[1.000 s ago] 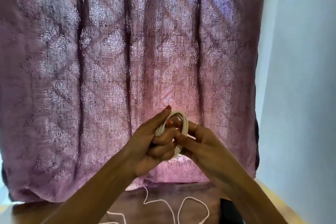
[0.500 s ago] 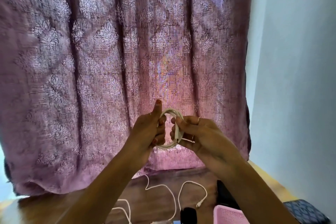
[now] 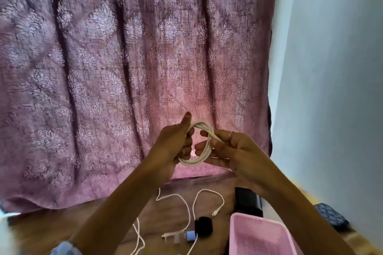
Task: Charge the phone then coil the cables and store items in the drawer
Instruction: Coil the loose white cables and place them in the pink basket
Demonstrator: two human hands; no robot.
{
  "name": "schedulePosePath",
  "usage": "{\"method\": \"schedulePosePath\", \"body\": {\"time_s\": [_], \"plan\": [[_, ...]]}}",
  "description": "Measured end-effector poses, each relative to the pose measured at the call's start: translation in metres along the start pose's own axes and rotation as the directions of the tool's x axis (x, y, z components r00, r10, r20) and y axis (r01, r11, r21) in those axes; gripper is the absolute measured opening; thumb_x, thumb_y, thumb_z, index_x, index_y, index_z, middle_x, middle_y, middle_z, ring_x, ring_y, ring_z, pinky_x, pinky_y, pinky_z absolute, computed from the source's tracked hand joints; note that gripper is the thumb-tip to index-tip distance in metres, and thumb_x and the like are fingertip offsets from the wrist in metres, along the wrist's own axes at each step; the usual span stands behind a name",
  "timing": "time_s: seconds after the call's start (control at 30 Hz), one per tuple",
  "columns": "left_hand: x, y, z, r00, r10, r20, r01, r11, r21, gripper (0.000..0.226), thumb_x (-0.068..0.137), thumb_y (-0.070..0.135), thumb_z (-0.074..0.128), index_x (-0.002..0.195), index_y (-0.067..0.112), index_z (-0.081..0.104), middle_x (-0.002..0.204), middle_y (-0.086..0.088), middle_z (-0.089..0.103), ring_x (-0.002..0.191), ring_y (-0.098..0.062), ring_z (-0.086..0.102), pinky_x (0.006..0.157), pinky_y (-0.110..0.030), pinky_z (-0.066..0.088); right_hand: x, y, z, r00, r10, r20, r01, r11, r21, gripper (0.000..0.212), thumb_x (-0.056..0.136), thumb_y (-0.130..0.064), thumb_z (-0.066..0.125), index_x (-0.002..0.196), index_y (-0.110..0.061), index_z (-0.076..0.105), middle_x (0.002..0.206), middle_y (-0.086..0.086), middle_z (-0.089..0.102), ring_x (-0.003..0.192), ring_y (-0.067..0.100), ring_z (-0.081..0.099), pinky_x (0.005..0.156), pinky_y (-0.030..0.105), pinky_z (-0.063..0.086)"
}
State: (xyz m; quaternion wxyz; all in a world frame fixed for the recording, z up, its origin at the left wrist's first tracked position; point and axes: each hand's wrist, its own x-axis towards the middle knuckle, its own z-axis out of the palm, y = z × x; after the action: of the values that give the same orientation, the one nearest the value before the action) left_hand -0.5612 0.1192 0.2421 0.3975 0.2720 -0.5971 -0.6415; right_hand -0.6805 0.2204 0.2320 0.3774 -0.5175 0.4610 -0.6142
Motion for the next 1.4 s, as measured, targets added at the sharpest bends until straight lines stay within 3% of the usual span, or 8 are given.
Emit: {"method": "schedulePosePath", "body": {"time_s": [0.3,0.5,0.6,0.77,0.93,1.1,1.27,1.4], "plan": [[0.000,-0.073,0.028,0.822,-0.293,0.489,0.431,0.880,-0.197,0.026,0.089,0.026,0.049,0.075,0.007,0.060,0.048,0.004,0.044,0.038,-0.006,0.044,0.042,-0.017,0.044,-0.048,0.061,-0.062,0.977,0.212,-0.027,-0.183,0.895,0.407,0.037,0.087,-0.014,0.048,0.120,-0.001,0.059,0.112,0.021,0.067,0.095,0.032,0.069,0.084,0.043,0.057],[-0.007,-0.169,0.062,0.830,-0.455,0.323,0.418,0.891,0.179,0.031,0.097,0.010,0.045,0.068,0.001,0.052,0.041,0.000,0.057,0.038,-0.007,0.056,0.041,-0.020,0.050,-0.078,0.135,-0.094,0.789,0.538,-0.295,-0.447,0.834,0.324,0.021,0.097,-0.014,0.046,0.105,-0.007,0.064,0.094,0.014,0.070,0.084,0.026,0.067,0.076,0.037,0.056],[-0.011,-0.198,0.071,0.817,-0.515,0.258,0.393,0.826,0.405,0.018,0.096,0.008,0.051,0.080,0.004,0.059,0.069,-0.007,0.067,0.061,-0.011,0.065,0.053,-0.024,0.056,-0.088,0.161,-0.108,0.715,0.584,-0.384,-0.534,0.811,0.238,0.016,0.094,-0.016,0.054,0.098,-0.009,0.068,0.093,0.013,0.072,0.082,0.026,0.068,0.075,0.040,0.056],[-0.005,-0.238,0.078,0.863,-0.445,0.237,0.083,0.589,0.804,0.023,0.087,0.030,0.064,0.097,0.009,0.067,0.091,-0.008,0.072,0.081,-0.018,0.070,0.077,-0.040,0.059,-0.085,0.184,-0.110,0.639,0.552,-0.535,-0.625,0.778,0.056,0.013,0.092,-0.012,0.056,0.085,-0.010,0.068,0.085,0.013,0.071,0.070,0.023,0.068,0.065,0.034,0.057],[-0.002,-0.256,0.099,0.900,-0.380,0.214,-0.068,0.363,0.929,0.034,0.090,0.027,0.063,0.118,0.009,0.059,0.104,-0.008,0.068,0.082,-0.015,0.065,0.071,-0.025,0.055,-0.077,0.209,-0.114,0.596,0.529,-0.604,-0.691,0.721,-0.051,0.014,0.094,-0.014,0.053,0.090,-0.010,0.065,0.088,0.014,0.071,0.079,0.026,0.070,0.073,0.040,0.060],[-0.018,-0.251,0.099,0.879,-0.220,0.423,-0.436,-0.014,0.900,0.034,0.094,0.034,0.055,0.116,0.008,0.058,0.117,-0.010,0.061,0.108,-0.026,0.049,0.084,-0.035,0.040,-0.076,0.230,-0.118,0.571,0.486,-0.662,-0.750,0.636,-0.180,0.014,0.093,-0.015,0.053,0.087,-0.015,0.065,0.085,0.010,0.071,0.078,0.023,0.070,0.075,0.043,0.059],[-0.023,-0.255,0.097,0.864,-0.246,0.439,-0.467,-0.067,0.882,0.028,0.093,0.029,0.054,0.115,0.012,0.059,0.123,-0.007,0.057,0.115,-0.026,0.041,0.092,-0.041,0.032,-0.078,0.240,-0.115,0.660,0.372,-0.653,-0.710,0.594,-0.379,0.016,0.091,-0.008,0.054,0.094,-0.010,0.070,0.078,-0.002,0.064,0.076,0.011,0.063,0.064,0.017,0.050],[-0.026,-0.263,0.093,0.837,-0.289,0.464,-0.510,-0.109,0.853,0.030,0.091,0.020,0.057,0.119,0.012,0.057,0.127,-0.007,0.055,0.120,-0.027,0.039,0.095,-0.043,0.031,-0.080,0.246,-0.106,0.716,0.253,-0.650,-0.663,0.536,-0.522,0.019,0.091,-0.008,0.054,0.104,-0.006,0.069,0.093,0.004,0.070,0.081,0.012,0.061,0.074,0.022,0.046]]}}
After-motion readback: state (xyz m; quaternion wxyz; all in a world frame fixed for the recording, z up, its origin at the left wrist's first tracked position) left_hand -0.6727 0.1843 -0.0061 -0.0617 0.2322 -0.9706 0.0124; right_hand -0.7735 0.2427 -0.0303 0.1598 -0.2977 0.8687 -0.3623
